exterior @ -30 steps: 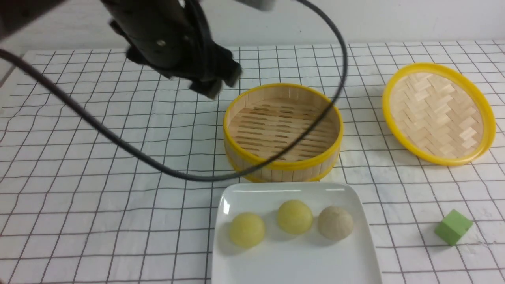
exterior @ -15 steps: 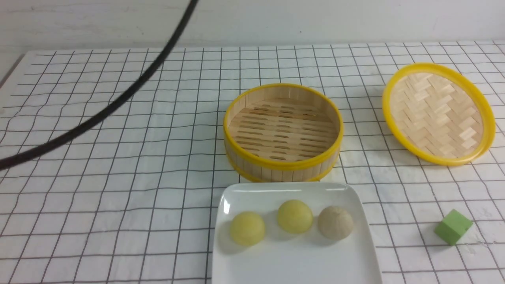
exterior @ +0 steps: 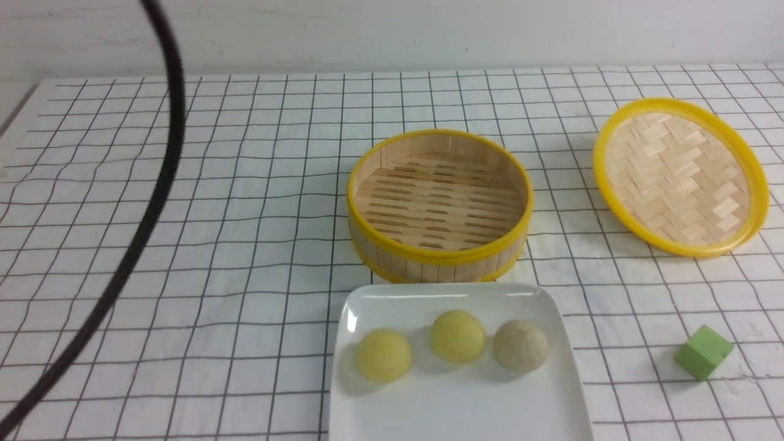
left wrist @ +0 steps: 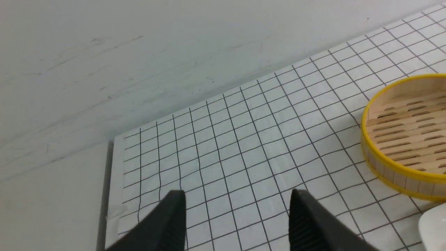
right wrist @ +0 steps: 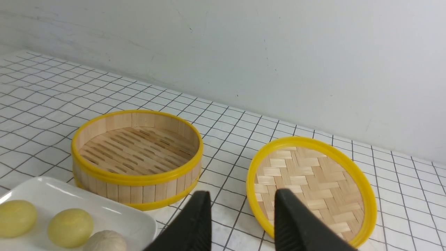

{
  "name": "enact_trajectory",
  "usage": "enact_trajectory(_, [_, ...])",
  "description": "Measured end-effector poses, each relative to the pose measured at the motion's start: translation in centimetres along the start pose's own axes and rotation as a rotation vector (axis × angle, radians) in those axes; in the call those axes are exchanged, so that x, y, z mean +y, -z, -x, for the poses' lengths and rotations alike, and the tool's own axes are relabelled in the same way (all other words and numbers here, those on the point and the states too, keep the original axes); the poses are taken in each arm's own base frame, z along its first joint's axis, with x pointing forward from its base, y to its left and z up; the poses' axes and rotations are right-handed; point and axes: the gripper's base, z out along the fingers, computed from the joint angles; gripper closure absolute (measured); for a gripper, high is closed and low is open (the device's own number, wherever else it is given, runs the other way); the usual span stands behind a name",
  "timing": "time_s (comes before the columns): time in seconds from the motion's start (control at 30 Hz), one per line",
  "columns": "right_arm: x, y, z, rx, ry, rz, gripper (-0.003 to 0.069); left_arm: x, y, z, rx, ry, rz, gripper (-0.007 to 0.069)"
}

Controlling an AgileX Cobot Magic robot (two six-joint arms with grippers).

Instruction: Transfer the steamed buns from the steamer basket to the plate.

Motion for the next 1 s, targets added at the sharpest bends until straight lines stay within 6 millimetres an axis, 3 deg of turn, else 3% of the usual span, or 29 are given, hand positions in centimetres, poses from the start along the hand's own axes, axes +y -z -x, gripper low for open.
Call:
enact_trajectory(0.13, [0.0, 0.0, 0.0, 0.0, 0.0, 0.0, 0.0383, -0.4, 1.1, -2.6, -0.092, 0.002, -0.024, 0.021])
enact_trajectory(0.17, [0.0, 0.0, 0.0, 0.0, 0.0, 0.0, 0.0383, -0.5, 0.9, -2.7, -0.091, -0.001, -0.026, 0.021])
enact_trajectory(0.37, [0.0, 0.0, 0.0, 0.0, 0.0, 0.0, 0.0383, -2.3, 0.4, -8.0, -0.115, -0.021, -0.071, 0.021])
enact_trajectory(0.53, [0.0, 0.0, 0.0, -0.001, 0.0, 0.0, 0.0383, -3.3, -0.2, -11.2, -0.081, -0.008, -0.083, 0.021])
enact_trajectory(0.8, [0.0, 1.0, 0.5, -0.035, -0.025, 0.008, 0.0383, -3.5, -0.2, -12.5, -0.084, 0.004, -0.073, 0.021])
enact_trajectory(1.0, [-0.5, 4.5, 1.9, -0.003, -0.063, 0.015, 0.0383, -3.6, -0.3, -12.3, -0.109, 0.001, -0.077, 0.021])
